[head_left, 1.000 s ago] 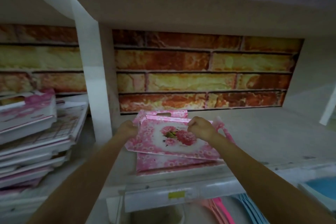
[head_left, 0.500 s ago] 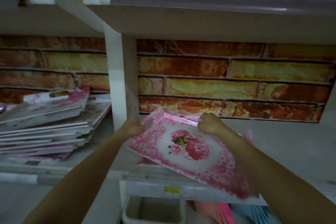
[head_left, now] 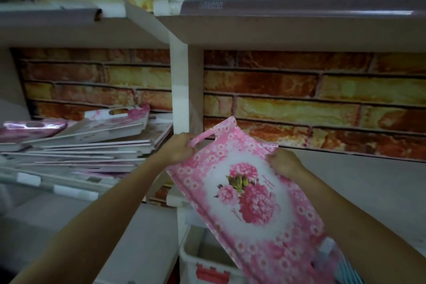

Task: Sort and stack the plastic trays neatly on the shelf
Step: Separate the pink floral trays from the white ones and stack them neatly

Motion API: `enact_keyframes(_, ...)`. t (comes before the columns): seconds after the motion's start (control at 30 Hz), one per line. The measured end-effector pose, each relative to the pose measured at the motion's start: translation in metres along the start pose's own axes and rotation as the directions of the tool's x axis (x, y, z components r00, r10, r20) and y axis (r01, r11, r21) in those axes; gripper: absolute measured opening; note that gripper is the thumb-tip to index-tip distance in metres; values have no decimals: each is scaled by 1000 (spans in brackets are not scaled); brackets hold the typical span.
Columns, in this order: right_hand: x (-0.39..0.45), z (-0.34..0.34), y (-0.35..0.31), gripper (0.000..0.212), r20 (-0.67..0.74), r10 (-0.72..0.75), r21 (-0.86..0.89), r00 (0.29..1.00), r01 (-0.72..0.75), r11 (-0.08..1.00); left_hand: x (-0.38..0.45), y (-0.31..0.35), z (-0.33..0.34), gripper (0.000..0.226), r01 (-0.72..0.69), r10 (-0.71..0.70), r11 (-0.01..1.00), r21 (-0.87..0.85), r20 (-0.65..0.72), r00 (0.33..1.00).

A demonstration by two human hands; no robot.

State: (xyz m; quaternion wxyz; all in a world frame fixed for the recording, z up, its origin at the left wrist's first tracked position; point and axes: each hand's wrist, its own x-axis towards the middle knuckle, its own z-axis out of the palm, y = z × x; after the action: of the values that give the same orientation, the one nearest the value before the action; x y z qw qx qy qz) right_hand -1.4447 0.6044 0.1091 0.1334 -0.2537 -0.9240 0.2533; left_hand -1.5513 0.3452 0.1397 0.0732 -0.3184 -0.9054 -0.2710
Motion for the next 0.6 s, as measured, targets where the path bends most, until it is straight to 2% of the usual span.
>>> enact_keyframes(0.07, -6, 2, -7, 34, -65, -16, 96, 998, 22, 995, -5, 5, -13, 8, -32, 47, 989, 141, -99, 994)
enact_keyframes(0.17, -22, -1, -27, 28, -177, -14, 210, 984, 51, 976, -13, 9, -34, 23, -8, 54, 977, 214, -210, 976)
enact_keyframes(0.33, -46, 8, -67, 31, -264, 9, 237, 964, 56, 970, -31, -4, -62, 33, -56, 125, 981, 188, -378, 917)
enact_keyframes(0.47, -73, 28, -110, 34, -257, -11, 253, 966, 78, 964, -56, -37, -78, 51, -101, 167, 982, 162, -468, 868)
enact_keyframes(0.6, -102, 51, -171, 35, -255, -80, 235, 964, 142, 962, -92, -84, -102, 54, -58, 127, 989, 133, -598, 791)
